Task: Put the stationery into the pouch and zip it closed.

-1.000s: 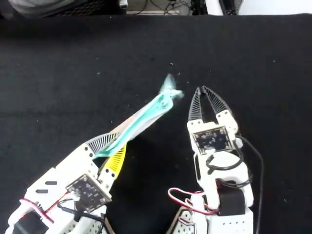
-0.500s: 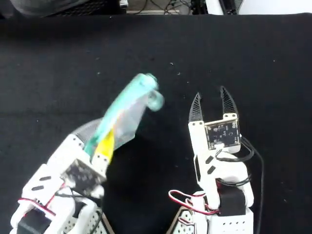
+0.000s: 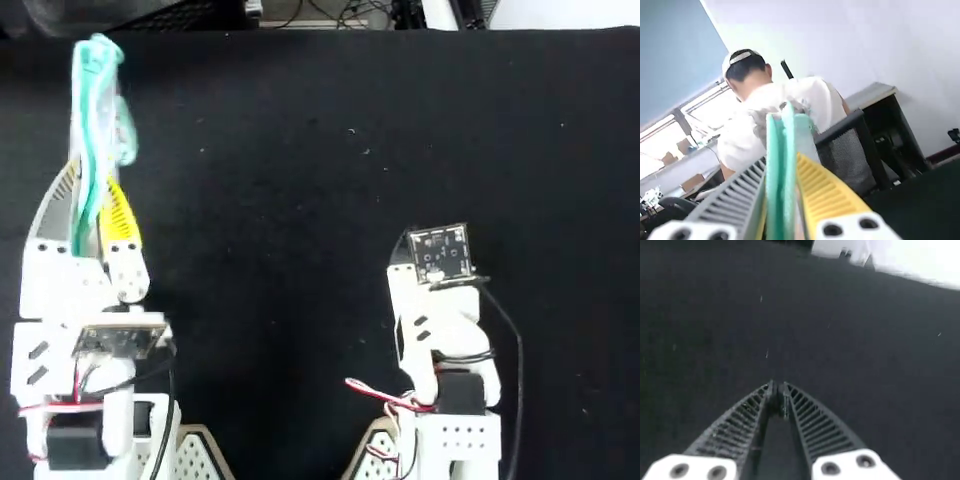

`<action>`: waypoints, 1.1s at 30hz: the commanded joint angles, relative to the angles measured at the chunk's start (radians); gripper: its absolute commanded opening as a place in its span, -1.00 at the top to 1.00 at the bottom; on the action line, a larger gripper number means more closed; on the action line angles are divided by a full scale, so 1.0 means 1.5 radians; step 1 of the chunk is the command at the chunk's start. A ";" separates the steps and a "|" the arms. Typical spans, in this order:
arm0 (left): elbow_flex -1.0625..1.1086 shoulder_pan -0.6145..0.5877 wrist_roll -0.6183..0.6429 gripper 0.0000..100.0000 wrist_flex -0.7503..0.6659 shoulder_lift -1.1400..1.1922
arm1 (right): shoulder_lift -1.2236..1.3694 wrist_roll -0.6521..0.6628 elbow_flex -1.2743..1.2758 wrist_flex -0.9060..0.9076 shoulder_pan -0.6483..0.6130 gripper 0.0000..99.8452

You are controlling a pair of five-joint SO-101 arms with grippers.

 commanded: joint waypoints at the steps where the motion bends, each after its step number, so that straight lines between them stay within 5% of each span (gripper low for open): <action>1: -0.015 -0.002 -0.011 0.94 -0.071 0.121 | -0.003 -0.006 0.019 -0.034 0.008 0.97; 12: -0.192 -0.028 0.015 0.94 -0.163 0.616 | -0.003 -0.005 0.020 0.019 0.009 0.97; 20: -0.302 -0.103 -0.031 0.94 -0.152 0.685 | -0.003 -0.005 0.020 0.018 0.009 0.97; 28: -0.304 0.054 0.006 0.94 -0.030 0.632 | -0.003 -0.005 0.020 0.016 0.009 0.97; 33: -0.267 0.154 0.035 0.94 -0.030 0.645 | -0.003 -0.003 0.020 0.017 0.013 0.97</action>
